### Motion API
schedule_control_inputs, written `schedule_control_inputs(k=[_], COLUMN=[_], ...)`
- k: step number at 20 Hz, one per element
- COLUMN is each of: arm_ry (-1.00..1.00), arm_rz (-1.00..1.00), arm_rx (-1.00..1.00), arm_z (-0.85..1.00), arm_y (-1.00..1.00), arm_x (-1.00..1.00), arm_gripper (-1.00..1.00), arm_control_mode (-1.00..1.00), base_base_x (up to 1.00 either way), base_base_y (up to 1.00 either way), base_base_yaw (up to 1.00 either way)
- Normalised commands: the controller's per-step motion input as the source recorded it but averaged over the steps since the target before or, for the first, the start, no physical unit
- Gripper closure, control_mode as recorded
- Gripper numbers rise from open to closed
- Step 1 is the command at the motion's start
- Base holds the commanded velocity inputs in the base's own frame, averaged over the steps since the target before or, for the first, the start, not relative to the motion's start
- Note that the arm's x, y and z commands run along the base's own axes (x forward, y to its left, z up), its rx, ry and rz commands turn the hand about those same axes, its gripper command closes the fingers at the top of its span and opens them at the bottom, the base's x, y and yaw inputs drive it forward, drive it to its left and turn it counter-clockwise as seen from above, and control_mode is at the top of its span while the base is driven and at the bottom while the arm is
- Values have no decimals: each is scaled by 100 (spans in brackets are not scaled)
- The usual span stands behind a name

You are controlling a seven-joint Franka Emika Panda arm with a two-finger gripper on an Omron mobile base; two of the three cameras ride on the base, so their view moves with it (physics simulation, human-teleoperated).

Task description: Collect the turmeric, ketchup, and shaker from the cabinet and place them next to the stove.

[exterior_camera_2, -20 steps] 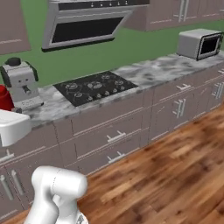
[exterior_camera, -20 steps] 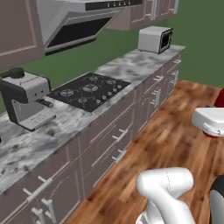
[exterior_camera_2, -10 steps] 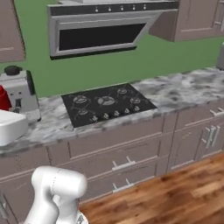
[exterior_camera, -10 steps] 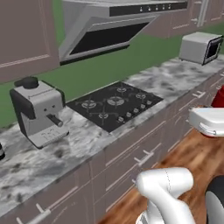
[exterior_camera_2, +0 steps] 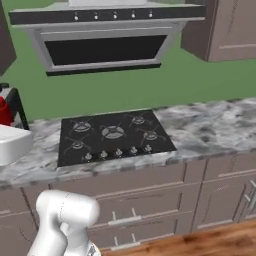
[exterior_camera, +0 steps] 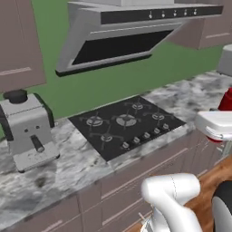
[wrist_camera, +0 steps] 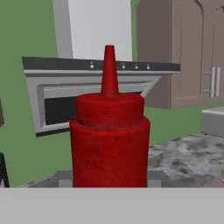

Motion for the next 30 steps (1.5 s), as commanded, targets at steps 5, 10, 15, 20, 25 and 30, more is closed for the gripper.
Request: schedule_control_inputs(k=[5,10,15,20,25,30], arm_ry=[0,0,0,0,0,11], arm_rz=[0,0,0,0,0,13], arm_rx=[0,0,0,0,0,0], arm_z=[0,0,0,0,0,-58], arm_y=[0,0,0,0,0,-35], arm_x=[0,0,0,0,0,74], arm_gripper=[100,100,100,100,100,100], arm_control_mode=[100,100,100,100,100,-100], base_base_x=[25,46,69,92,86,0], base_base_y=[-78,-79,-74,-58,-16,0], base_base_yaw=[31,29,27,28,19,0])
